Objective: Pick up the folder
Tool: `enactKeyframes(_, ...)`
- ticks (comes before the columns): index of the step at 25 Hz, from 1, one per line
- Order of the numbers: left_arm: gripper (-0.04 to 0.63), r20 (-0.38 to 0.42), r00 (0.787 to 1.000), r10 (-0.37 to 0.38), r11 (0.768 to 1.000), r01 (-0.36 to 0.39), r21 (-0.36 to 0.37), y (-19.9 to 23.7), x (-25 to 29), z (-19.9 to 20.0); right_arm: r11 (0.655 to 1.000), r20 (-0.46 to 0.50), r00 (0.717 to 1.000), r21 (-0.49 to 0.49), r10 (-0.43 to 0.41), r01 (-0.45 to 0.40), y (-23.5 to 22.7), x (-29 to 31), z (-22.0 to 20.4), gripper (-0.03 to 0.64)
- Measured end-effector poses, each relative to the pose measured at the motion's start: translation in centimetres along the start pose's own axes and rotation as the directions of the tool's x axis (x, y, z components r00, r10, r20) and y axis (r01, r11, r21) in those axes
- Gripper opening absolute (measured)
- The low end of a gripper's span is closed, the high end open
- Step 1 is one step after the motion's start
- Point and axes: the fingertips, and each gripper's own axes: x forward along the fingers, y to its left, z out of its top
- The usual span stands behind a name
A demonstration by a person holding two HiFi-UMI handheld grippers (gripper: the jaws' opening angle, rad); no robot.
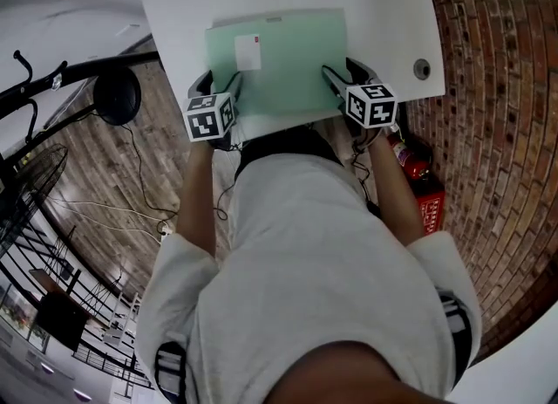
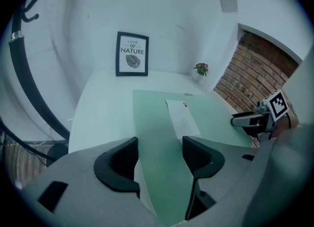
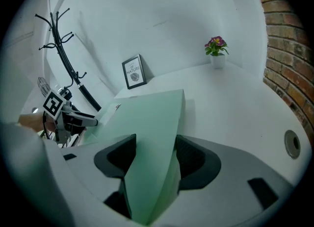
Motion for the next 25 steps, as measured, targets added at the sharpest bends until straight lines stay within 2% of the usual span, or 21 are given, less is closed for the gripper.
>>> enactKeyframes(8, 0.287, 0.027, 1.000, -0.007, 1.000, 0.006, 0.018, -1.8, -0.6, 0.6, 1.000, 0.039, 0.999, -0.011, -0.024, 0.025, -0.7, -2.1, 0.3, 0.252)
enactKeyframes(18, 0.279, 0.089, 0.996, -0.014, 0.996, 0.005, 0.091, -4.5, -1.6, 3.0, 0.998, 0.118, 0.991, 0.015, -0.061, 0.060, -1.9, -5.3, 1.1, 0.249)
enactKeyframes(25, 0.279, 0.104, 0.994, -0.032, 0.989, 0.016, 0.145, -6.3, -1.7, 3.6, 0.995, 0.157, 0.982, 0.019, -0.101, 0.099, -2.6, -7.6, 0.9, 0.247)
